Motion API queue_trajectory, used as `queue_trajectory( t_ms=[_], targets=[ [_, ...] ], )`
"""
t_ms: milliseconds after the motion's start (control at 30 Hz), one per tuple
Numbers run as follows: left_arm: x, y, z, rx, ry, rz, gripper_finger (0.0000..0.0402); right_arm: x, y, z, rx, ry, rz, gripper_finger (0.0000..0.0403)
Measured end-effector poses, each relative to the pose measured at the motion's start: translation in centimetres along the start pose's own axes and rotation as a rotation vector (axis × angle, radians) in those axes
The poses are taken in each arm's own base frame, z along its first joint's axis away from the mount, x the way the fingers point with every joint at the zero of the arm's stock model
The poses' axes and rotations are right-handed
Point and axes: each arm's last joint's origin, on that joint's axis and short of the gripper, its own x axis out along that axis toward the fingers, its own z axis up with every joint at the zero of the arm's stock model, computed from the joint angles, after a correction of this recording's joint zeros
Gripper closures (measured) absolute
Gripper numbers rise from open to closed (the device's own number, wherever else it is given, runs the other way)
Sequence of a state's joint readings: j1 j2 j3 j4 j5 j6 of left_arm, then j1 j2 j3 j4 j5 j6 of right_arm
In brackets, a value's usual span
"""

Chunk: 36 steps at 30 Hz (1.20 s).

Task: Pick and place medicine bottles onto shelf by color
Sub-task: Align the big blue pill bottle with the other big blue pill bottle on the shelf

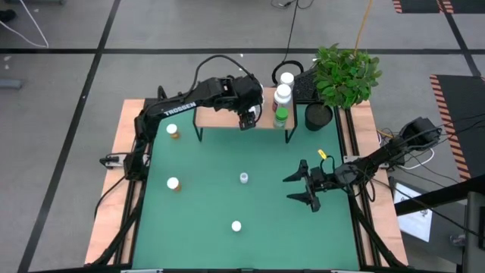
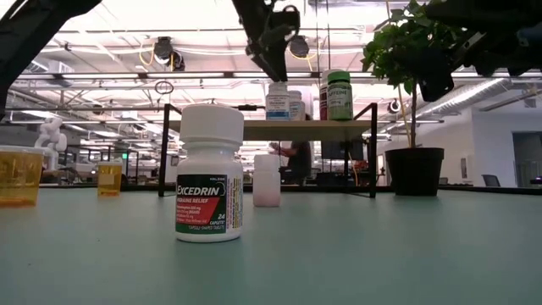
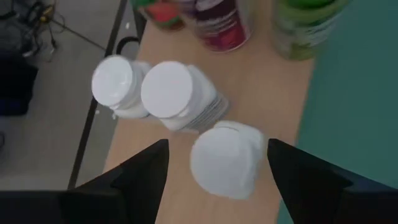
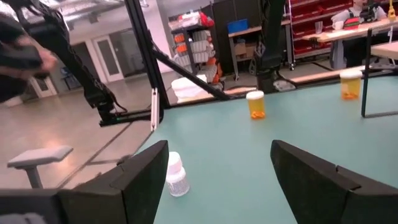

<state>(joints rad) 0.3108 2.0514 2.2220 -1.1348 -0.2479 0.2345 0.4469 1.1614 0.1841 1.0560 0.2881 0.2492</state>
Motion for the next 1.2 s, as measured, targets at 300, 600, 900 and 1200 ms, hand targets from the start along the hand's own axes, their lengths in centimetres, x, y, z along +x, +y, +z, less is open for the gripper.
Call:
queue_trajectory(
  t_ms=[300,600,900,1200],
  targets=[
    [-4.2,-0.5,-0.2,-0.065,-0.047,0.011,0.0126,0.0,-0.1,-0.2,-0.001,0.018,-0.006,0.0126],
    [-0.9,-2.0,-3.4,-0.184,0.234,0.173,0.0126,0.0,-0.1,-0.2,0.019,0.025,-0.009,0.0126],
    [4.0,-1.4,-5.3,-0.259,0.252,0.262,0.0157,0.0,-0.1,-0.2,0.029,0.019,-0.036,0.0126],
    [5.0,-1.3,-4.8,-0.304,0.158,0.193,0.0173,0.0,-0.1,-0.3,0.030,0.020,-0.036,0.0126]
  ],
)
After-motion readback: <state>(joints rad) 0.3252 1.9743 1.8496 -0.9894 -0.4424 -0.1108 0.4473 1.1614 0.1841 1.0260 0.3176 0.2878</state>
